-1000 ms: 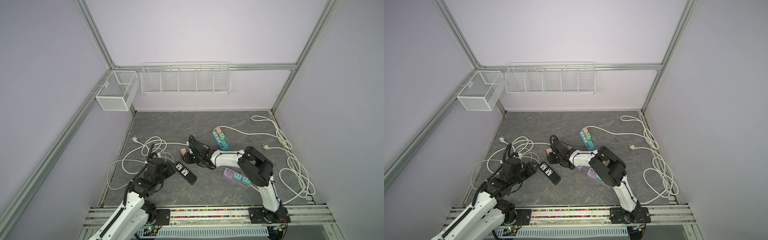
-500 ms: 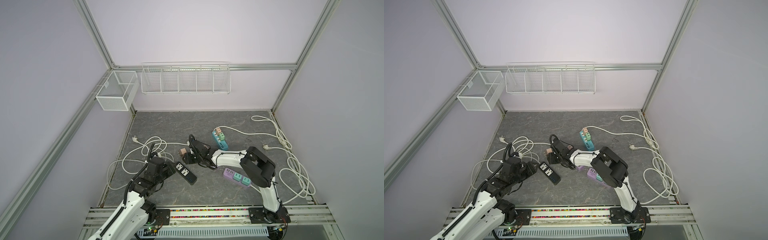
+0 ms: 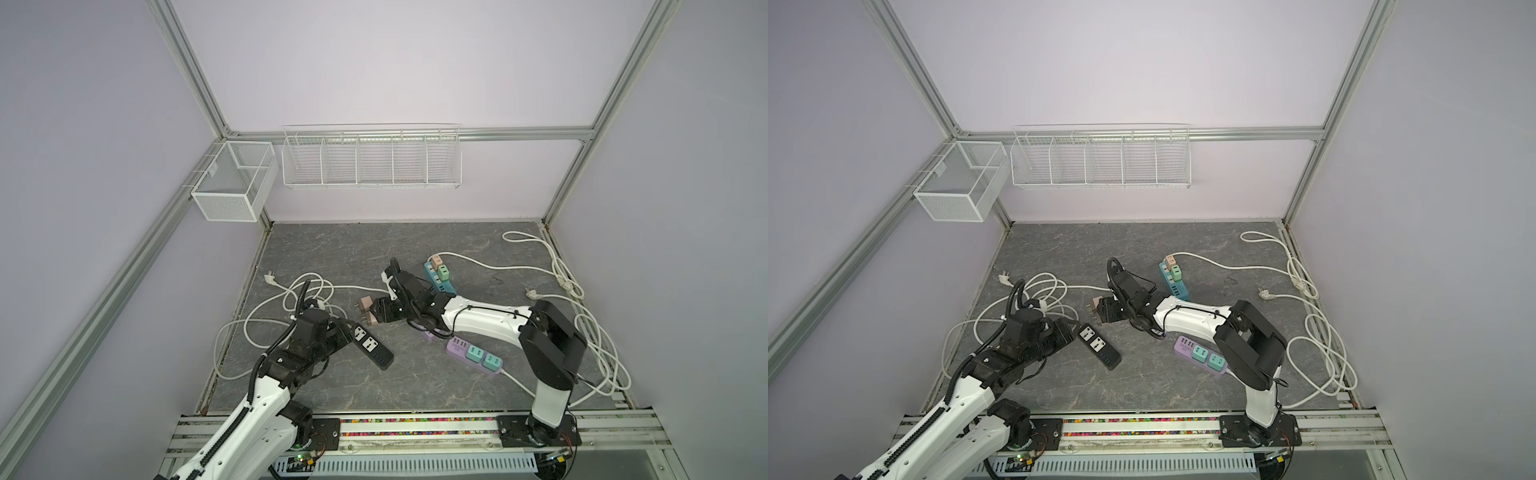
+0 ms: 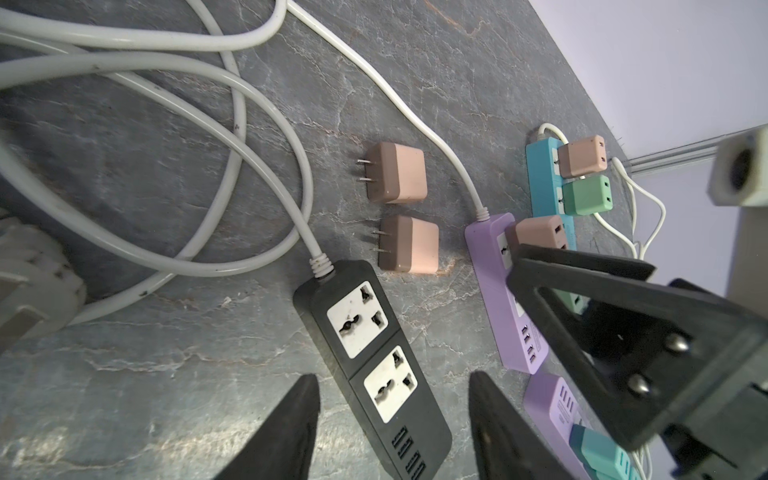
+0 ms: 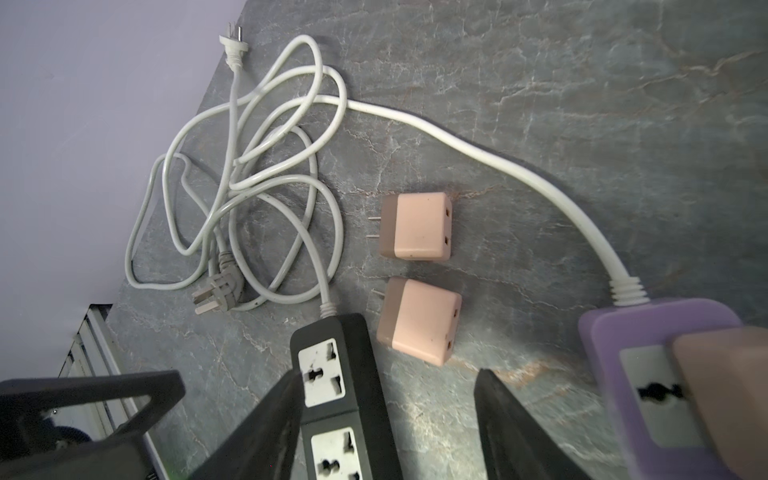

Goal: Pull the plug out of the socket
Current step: 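Move the right gripper over the purple strip's pink adapter while the left gripper approaches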

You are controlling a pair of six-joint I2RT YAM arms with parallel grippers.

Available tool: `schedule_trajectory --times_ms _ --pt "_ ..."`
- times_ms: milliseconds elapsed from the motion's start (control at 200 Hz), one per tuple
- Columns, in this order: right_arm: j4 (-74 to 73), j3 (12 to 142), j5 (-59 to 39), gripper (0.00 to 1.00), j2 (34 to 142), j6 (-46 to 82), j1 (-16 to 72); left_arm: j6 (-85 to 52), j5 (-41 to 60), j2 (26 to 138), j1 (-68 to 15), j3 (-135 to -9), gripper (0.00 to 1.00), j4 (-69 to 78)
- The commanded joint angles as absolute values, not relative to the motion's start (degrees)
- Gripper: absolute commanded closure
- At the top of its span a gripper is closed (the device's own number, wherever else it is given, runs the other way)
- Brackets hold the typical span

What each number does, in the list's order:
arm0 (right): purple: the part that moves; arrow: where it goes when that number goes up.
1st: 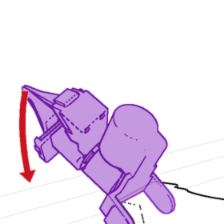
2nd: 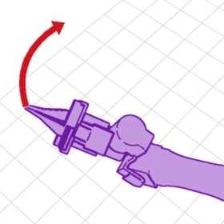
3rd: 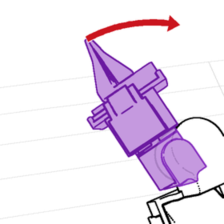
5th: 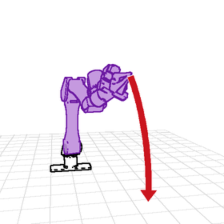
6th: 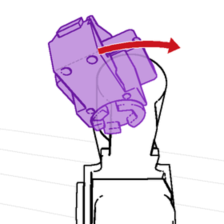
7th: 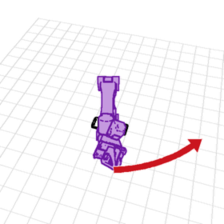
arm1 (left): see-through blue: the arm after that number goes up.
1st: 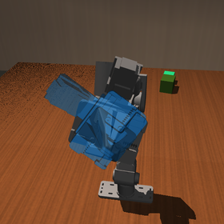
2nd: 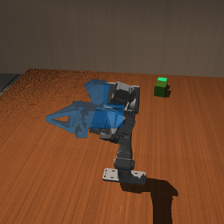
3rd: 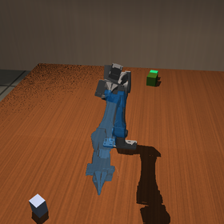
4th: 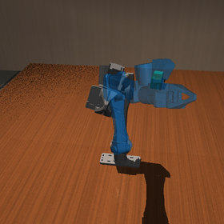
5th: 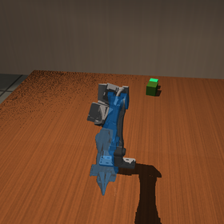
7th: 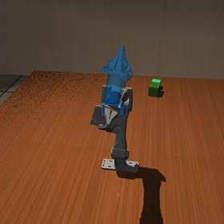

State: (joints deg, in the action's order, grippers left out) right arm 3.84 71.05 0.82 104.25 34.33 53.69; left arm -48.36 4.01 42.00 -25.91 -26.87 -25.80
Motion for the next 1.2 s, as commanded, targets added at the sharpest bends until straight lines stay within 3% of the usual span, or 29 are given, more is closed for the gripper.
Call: schedule_trajectory --times_ms 0,290,665,1195 --pt "7.92 69.96 2.28 0.31 99.12 30.72 53.31 -49.32 5.15 42.51 -26.36 -29.61 0.41 -24.47" --pt "14.19 66.51 3.41 0.3 90.1 27.38 51.78 -51.5 5.38 47.02 -30.5 -31.02 0.41 -17.74" --pt "22.31 63.24 9.88 0.28 82.77 25.57 49.19 -52.3 4.83 63.99 -38.59 -35.65 0.42 -6.26" --pt "27.71 66.61 5.28 0.33 90.93 20.91 43.36 -56.46 7.29 81.86 -42.23 -38.93 0.44 7.6"
